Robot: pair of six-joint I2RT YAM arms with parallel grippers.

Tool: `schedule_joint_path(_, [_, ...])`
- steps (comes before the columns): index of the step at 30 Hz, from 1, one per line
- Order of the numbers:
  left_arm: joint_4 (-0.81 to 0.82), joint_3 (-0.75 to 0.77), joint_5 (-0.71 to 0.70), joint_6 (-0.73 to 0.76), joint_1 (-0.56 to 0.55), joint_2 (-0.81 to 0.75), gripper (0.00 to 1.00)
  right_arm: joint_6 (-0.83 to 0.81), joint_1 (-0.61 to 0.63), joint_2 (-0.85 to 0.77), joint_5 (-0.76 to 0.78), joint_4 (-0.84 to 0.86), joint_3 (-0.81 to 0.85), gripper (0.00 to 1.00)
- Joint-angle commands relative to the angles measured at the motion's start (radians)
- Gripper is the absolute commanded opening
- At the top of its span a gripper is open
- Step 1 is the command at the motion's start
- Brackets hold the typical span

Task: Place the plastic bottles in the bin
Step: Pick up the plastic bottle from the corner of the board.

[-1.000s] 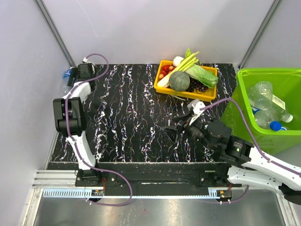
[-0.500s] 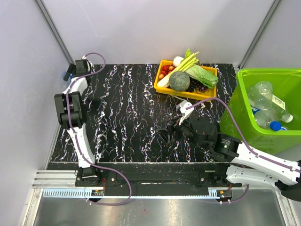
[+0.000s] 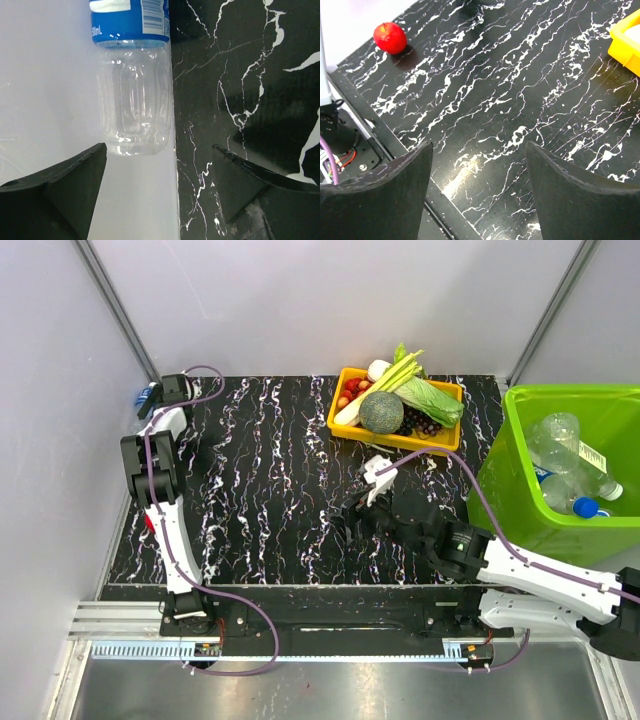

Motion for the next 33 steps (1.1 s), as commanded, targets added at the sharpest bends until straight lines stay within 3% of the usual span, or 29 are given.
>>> schedule_joint_path(1, [0.041,0.081,-0.012,0.064,0.010,0.019,0.88,-0.041,0.002,0.035,0.032,0.057,0.005,0.80])
schedule_joint_path(15, [0.182,0.072,-0.098,0.182,0.049,0.072,0.87,-0.094,0.002,0.073,0.037,0.100,-0.011,0.84])
schedule_joint_path(24, [0.174,0.083,-0.093,0.194,0.054,0.121,0.84,-0.127,0.002,0.082,0.048,0.147,-0.012,0.86])
schedule_joint_path(29, [0.185,0.082,-0.115,0.226,0.046,0.150,0.79,-0.130,0.002,0.099,0.031,0.152,-0.003,0.86])
schedule_joint_path(33, [0.191,0.080,-0.110,0.236,0.042,0.144,0.68,-0.134,0.002,0.113,0.022,0.151,0.008,0.87])
